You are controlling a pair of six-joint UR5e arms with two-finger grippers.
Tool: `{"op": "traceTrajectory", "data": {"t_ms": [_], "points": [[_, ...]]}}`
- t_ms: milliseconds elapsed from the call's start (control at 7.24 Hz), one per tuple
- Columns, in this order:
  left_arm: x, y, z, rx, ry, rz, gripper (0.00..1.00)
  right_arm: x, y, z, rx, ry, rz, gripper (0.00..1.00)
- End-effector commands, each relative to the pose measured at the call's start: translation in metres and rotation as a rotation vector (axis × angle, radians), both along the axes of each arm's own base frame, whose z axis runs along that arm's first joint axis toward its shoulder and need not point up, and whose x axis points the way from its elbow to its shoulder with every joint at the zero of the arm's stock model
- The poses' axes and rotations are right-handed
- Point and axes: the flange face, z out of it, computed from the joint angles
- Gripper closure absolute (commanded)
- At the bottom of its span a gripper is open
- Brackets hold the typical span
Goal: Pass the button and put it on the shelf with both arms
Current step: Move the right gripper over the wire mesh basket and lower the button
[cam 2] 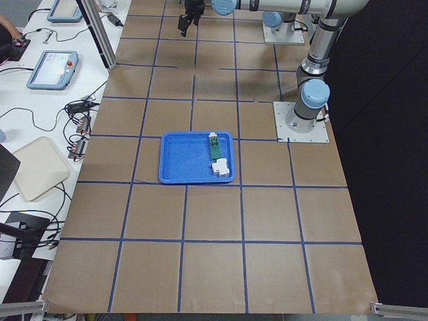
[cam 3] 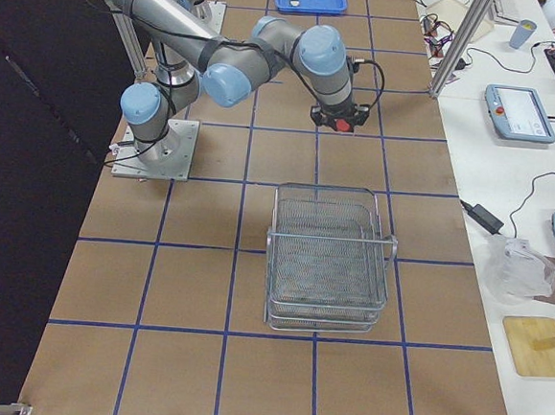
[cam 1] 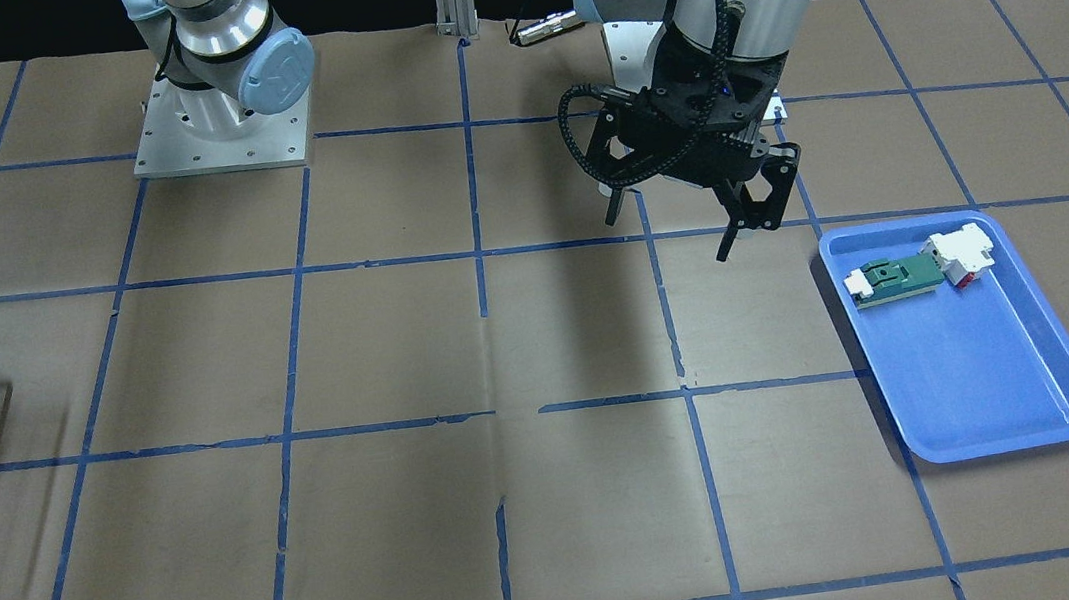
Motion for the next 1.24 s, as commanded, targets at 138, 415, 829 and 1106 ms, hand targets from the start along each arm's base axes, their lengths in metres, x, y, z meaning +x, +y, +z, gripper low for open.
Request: {"op": "traceTrajectory", "data": {"t_ms": [138,415,829,1106], "points": [[0.062,0.037,0.022,0.164,-0.007,0.287,0.00,-0.038,0.002,-0.018,0.133,0.136,0.004,1.00],[0.068,0.040,0.029,0.231,-0.004,0.389,0.00,-0.050,-0.007,-0.042,0.153,0.148,0.012,1.00],[0.063,0.043,0.027,0.217,0.000,0.387,0.00,-0.054,-0.009,-0.050,0.181,0.183,0.001,0.98],[0.063,0.043,0.029,0.202,-0.003,0.354,0.00,-0.057,-0.011,-0.061,0.200,0.176,0.001,0.33]]}}
